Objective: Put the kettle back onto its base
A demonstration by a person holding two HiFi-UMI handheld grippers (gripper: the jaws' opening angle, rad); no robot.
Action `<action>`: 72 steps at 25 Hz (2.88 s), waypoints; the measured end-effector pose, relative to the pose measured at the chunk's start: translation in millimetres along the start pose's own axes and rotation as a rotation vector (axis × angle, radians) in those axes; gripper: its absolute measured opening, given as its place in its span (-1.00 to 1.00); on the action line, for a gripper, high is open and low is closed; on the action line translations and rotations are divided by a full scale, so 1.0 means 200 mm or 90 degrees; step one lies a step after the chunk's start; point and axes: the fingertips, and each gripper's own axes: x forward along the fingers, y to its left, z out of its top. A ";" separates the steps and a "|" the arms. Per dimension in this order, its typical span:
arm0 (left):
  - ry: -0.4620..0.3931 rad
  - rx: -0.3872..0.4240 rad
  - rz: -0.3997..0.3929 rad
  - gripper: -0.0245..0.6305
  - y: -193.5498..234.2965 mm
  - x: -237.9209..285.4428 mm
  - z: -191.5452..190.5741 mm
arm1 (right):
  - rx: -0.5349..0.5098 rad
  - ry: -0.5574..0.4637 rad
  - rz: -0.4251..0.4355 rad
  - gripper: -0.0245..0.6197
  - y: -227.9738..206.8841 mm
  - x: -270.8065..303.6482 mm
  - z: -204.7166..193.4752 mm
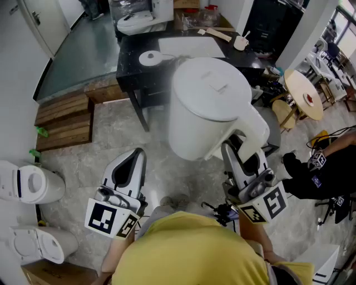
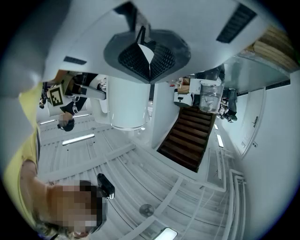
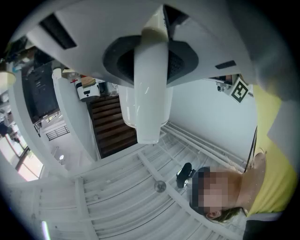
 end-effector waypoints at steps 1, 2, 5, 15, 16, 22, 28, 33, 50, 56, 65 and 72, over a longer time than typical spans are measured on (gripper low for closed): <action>0.000 0.000 0.000 -0.90 -0.01 -0.01 0.00 | 0.000 -0.001 0.000 -0.65 0.00 -0.01 0.00; 0.000 0.001 0.000 -0.90 -0.01 -0.01 0.00 | 0.000 -0.001 -0.001 -0.65 0.01 -0.01 0.00; 0.002 0.004 -0.002 -0.90 -0.02 -0.02 -0.01 | 0.001 -0.002 -0.005 -0.65 0.01 -0.03 0.00; 0.013 0.005 -0.002 -0.90 -0.03 -0.03 -0.02 | 0.037 -0.013 -0.017 -0.65 0.00 -0.04 -0.02; 0.013 0.005 -0.002 -0.90 -0.03 -0.02 -0.02 | 0.036 -0.013 -0.017 -0.65 0.00 -0.03 -0.03; 0.014 0.006 0.005 -0.90 -0.02 -0.01 -0.03 | 0.022 -0.018 -0.014 -0.65 -0.02 -0.02 -0.03; 0.006 0.013 0.014 -0.90 -0.01 0.05 -0.03 | 0.015 -0.025 -0.002 -0.65 -0.07 0.01 -0.03; -0.005 0.017 0.026 -0.90 -0.01 0.13 -0.02 | 0.013 -0.030 0.014 -0.65 -0.15 0.06 -0.02; -0.006 0.019 0.027 -0.90 0.32 0.45 0.00 | 0.030 -0.041 0.020 -0.65 -0.37 0.44 -0.11; -0.005 0.029 0.007 -0.90 0.57 0.61 0.05 | 0.026 -0.059 0.006 -0.65 -0.42 0.69 -0.14; -0.003 0.031 -0.026 -0.90 0.83 0.76 0.06 | 0.015 -0.075 -0.018 -0.65 -0.46 0.97 -0.18; 0.000 0.021 -0.038 -0.90 0.93 0.79 0.04 | 0.016 -0.073 -0.028 -0.65 -0.46 1.06 -0.22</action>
